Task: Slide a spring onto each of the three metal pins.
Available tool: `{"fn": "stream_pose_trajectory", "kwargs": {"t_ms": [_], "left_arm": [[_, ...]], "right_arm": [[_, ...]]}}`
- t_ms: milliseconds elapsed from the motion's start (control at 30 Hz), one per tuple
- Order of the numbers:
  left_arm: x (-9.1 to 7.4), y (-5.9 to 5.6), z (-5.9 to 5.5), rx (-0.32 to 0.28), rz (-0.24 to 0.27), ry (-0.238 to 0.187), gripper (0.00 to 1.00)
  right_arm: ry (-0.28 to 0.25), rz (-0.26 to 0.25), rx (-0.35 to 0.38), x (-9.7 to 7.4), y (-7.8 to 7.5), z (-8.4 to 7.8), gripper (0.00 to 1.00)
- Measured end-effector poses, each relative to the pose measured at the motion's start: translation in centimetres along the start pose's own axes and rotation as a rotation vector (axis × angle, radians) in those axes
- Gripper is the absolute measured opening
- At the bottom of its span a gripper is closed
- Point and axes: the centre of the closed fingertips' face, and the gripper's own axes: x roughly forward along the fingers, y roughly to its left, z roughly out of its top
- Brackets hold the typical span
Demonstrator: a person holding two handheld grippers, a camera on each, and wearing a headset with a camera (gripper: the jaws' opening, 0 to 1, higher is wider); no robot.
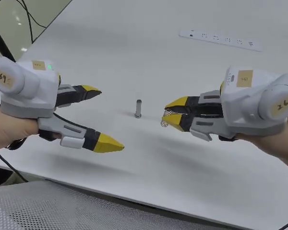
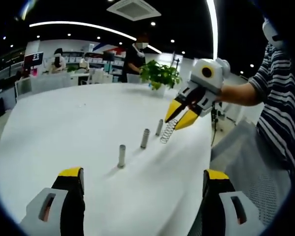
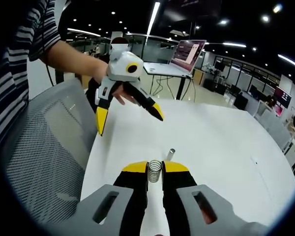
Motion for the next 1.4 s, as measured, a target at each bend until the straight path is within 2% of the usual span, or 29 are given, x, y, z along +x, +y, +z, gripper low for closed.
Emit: {"fn": "stream_pose_trajectory", "kwargs": {"t_ms": [100,300,533,1000,1167,1400], "left_arm": [[-0.1,0.1,-0.1,-0.002,0.005,0.002,0.98],[-0.4,0.3,-0.2,-0.008,0.020,-0.004,0.98],[-0.4,0.3,-0.3,-0.015,0.024,-0.004,0.98],[-0.5,0.4,-0.2,-0.018,0.028,-0.011,0.98],[-0.6,0.4,-0.3,-0.021,0.029,-0.009,0.98],[-0.6,0.4,-0.3,-0.023,0.030,-0.011,0.98]], "right_arm": [[-0.011,0.004,0.017,0.7,-0.3,0.5,0.07],[-0.077,-0.019,0.066,1.8,-1.7,2.6,0.07],[-0.075,-0.032,0.064,2.8,-3.1,3.3,0.07],[-0.029,-0.021,0.098,4.8,-4.4,2.9,0.07],[-0.034,-0.017,0.118,5.3,-4.4,2.9,0.07],[-0.012,-0.013,0.122,6.1,-4.3,2.1,0.07]]}}
